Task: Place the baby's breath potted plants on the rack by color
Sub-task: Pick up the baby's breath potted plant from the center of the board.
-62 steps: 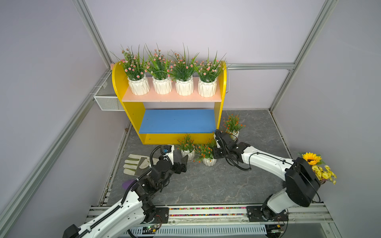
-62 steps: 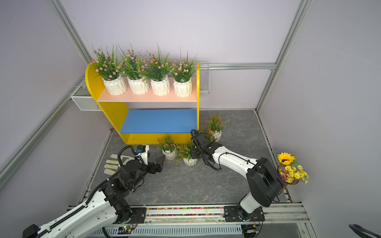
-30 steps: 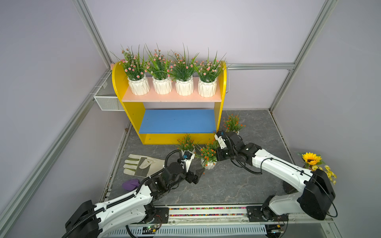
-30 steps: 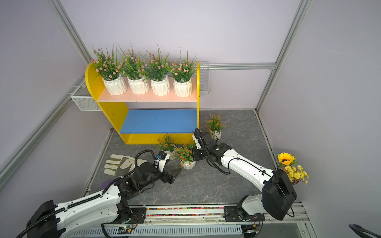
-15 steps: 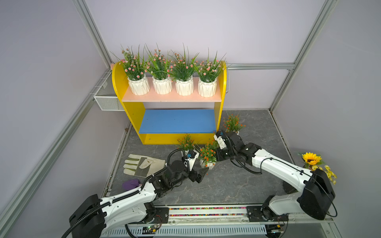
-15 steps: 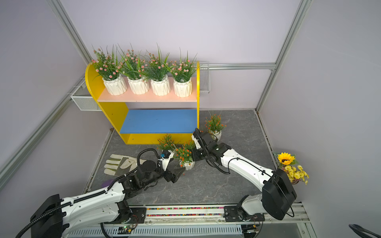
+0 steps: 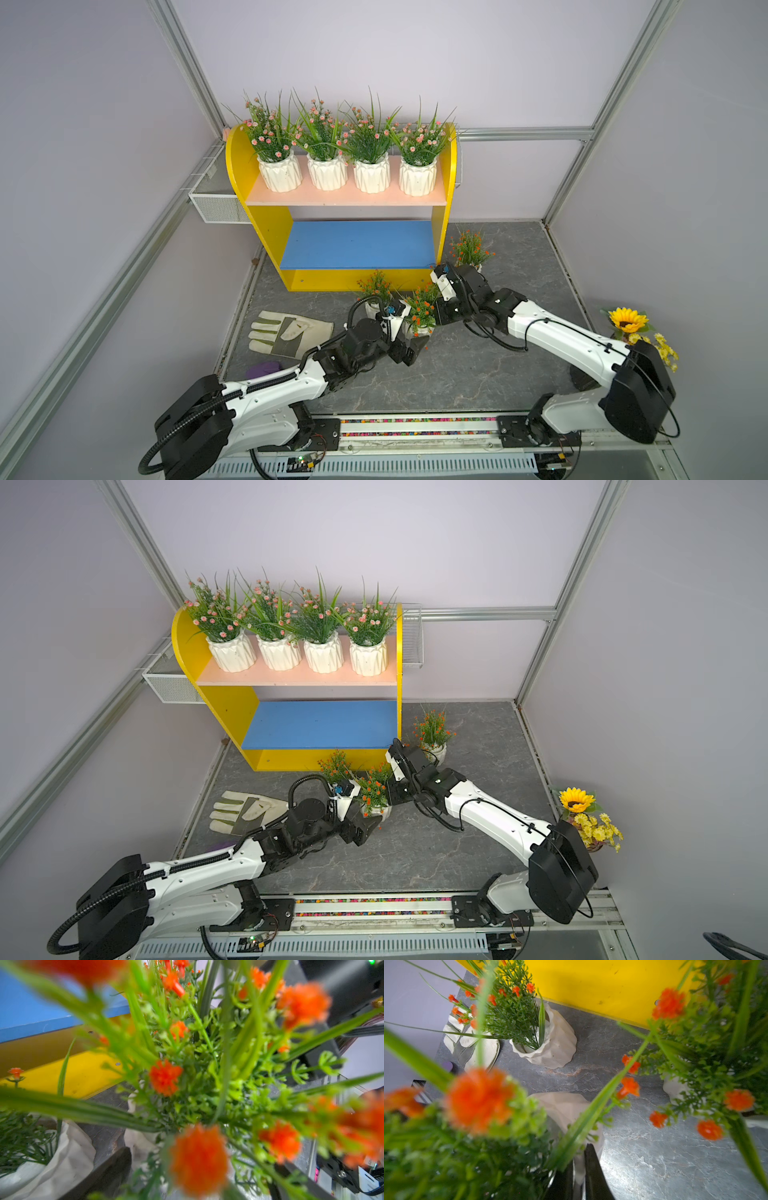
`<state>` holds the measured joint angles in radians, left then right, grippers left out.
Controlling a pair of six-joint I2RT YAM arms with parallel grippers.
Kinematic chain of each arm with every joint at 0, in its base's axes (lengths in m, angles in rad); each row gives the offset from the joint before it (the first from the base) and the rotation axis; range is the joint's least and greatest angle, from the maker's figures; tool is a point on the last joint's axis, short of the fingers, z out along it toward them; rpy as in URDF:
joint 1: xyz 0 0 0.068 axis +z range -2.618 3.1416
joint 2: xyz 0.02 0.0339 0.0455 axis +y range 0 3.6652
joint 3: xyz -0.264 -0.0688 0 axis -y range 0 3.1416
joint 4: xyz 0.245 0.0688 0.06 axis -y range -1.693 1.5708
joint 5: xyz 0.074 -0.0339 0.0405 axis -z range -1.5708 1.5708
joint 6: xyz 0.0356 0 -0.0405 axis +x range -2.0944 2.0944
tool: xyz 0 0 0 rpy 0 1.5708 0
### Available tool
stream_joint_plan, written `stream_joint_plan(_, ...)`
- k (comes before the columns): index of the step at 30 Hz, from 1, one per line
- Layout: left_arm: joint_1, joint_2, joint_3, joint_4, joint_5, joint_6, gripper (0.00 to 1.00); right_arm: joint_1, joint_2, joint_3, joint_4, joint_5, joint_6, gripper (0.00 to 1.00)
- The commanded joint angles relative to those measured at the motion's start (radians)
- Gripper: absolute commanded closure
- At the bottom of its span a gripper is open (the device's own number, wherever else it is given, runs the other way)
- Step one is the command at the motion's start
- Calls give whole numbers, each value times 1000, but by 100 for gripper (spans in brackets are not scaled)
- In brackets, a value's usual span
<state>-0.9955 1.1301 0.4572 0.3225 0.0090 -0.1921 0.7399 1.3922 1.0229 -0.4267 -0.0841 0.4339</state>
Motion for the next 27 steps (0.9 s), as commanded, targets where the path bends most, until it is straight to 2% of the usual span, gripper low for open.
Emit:
stream_joint_plan(1,-5,22,46,43,12,14,0,12,-21,8,72,-27,12,89)
stream_joint_plan(5,-5,6,52,20,27,18,0,9,-25,5,62,-2,9,89)
stream_joint_plan(17,-6,-180,-35,-88,-9,5,0,-38,-67,-6,65,3,11,89)
stream_joint_plan(27,-11,-182,-92,-47,-9,-20,0,-60,-97,5,66,-16,16,89)
